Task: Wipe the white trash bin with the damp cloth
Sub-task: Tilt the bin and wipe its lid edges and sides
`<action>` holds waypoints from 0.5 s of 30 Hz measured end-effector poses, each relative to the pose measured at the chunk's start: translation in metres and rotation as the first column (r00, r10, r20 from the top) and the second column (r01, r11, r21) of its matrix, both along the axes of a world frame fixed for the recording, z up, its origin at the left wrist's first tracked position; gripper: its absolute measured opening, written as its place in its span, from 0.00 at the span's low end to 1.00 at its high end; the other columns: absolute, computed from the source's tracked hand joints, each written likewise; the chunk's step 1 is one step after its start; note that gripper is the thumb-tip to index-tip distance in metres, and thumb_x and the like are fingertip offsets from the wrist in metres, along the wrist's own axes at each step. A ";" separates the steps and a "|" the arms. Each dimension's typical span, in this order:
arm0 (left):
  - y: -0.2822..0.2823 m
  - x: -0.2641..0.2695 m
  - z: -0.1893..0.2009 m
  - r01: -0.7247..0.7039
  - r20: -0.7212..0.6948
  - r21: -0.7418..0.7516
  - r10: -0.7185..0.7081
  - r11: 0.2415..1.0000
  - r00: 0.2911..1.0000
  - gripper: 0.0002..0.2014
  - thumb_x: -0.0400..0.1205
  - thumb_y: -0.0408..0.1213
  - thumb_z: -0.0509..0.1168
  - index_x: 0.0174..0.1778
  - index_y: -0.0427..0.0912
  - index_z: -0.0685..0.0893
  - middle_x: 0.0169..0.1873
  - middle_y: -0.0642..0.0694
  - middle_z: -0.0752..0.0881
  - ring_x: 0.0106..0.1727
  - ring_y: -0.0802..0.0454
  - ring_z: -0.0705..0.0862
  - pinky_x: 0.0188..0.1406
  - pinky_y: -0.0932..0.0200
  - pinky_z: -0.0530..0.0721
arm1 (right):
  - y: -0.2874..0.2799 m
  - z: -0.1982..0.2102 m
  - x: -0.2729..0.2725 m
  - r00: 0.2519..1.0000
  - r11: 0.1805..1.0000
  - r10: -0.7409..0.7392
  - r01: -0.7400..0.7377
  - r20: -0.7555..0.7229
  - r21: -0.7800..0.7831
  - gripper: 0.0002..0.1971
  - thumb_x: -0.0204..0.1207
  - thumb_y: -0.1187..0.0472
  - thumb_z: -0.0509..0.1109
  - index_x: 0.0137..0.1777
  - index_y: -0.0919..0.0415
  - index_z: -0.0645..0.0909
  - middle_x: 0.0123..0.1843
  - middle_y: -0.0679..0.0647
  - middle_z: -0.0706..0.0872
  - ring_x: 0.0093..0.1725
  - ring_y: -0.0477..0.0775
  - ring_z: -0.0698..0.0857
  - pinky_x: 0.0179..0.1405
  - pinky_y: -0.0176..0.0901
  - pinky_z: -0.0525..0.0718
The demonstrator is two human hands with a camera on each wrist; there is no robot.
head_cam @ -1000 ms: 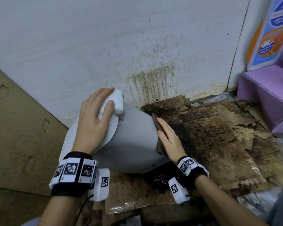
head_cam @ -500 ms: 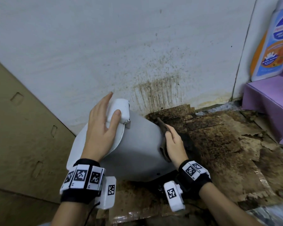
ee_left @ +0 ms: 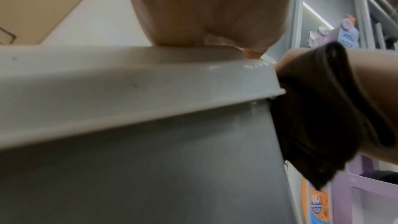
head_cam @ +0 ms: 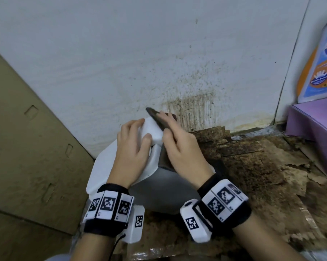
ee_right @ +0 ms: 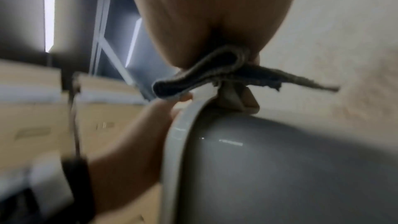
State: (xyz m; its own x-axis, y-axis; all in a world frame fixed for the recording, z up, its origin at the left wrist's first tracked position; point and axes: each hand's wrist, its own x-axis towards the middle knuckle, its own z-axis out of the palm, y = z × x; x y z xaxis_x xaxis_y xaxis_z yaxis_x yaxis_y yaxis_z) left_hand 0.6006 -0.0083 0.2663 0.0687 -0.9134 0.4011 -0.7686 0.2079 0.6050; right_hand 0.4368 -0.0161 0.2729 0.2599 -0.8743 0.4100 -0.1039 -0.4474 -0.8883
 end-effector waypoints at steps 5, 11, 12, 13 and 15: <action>0.003 0.005 0.001 0.049 0.028 0.027 -0.049 0.998 0.998 0.34 0.84 0.60 0.45 0.83 0.46 0.68 0.76 0.53 0.68 0.77 0.57 0.66 0.79 0.58 0.64 | -0.002 -0.007 0.003 0.975 0.996 0.023 -0.042 -0.220 -0.084 0.23 0.92 0.60 0.54 0.86 0.56 0.65 0.89 0.46 0.60 0.89 0.39 0.49 0.86 0.33 0.52; 0.002 -0.001 -0.007 0.035 0.148 0.009 -0.036 0.999 0.988 0.34 0.87 0.62 0.43 0.86 0.48 0.65 0.79 0.52 0.67 0.80 0.56 0.65 0.81 0.53 0.64 | -0.011 -0.007 -0.002 0.963 0.992 -0.057 0.026 -0.263 -0.120 0.22 0.91 0.61 0.55 0.84 0.59 0.68 0.89 0.49 0.63 0.89 0.42 0.53 0.85 0.29 0.51; 0.001 -0.001 -0.007 0.032 0.147 0.000 -0.032 0.999 0.989 0.34 0.87 0.62 0.43 0.86 0.48 0.66 0.78 0.52 0.68 0.79 0.55 0.66 0.80 0.52 0.64 | -0.009 -0.009 -0.002 0.965 0.990 -0.067 0.033 -0.254 -0.137 0.22 0.91 0.62 0.56 0.84 0.59 0.69 0.88 0.49 0.64 0.89 0.42 0.53 0.84 0.27 0.51; 0.000 0.000 -0.007 0.029 0.143 -0.008 -0.028 1.000 0.989 0.34 0.87 0.62 0.43 0.85 0.48 0.66 0.78 0.52 0.68 0.79 0.55 0.66 0.80 0.51 0.65 | -0.006 -0.012 -0.001 0.968 0.987 -0.078 0.042 -0.238 -0.154 0.22 0.91 0.63 0.56 0.83 0.59 0.70 0.88 0.48 0.65 0.89 0.42 0.54 0.84 0.27 0.52; -0.001 0.002 -0.008 0.023 0.130 -0.018 -0.020 1.000 0.991 0.34 0.87 0.62 0.43 0.85 0.47 0.67 0.77 0.52 0.69 0.80 0.56 0.66 0.81 0.49 0.65 | 0.004 -0.019 0.002 0.976 0.979 -0.105 0.067 -0.192 -0.193 0.22 0.90 0.65 0.56 0.82 0.59 0.71 0.87 0.48 0.67 0.89 0.41 0.54 0.85 0.31 0.54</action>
State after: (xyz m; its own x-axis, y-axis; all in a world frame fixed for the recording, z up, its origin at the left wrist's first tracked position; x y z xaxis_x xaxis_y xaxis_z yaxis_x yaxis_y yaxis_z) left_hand 0.6031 -0.0097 0.2588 -0.0044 -0.9063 0.4226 -0.8355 0.2356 0.4965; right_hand 0.4390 -0.0121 0.2541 0.2804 -0.8113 0.5131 -0.3162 -0.5827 -0.7486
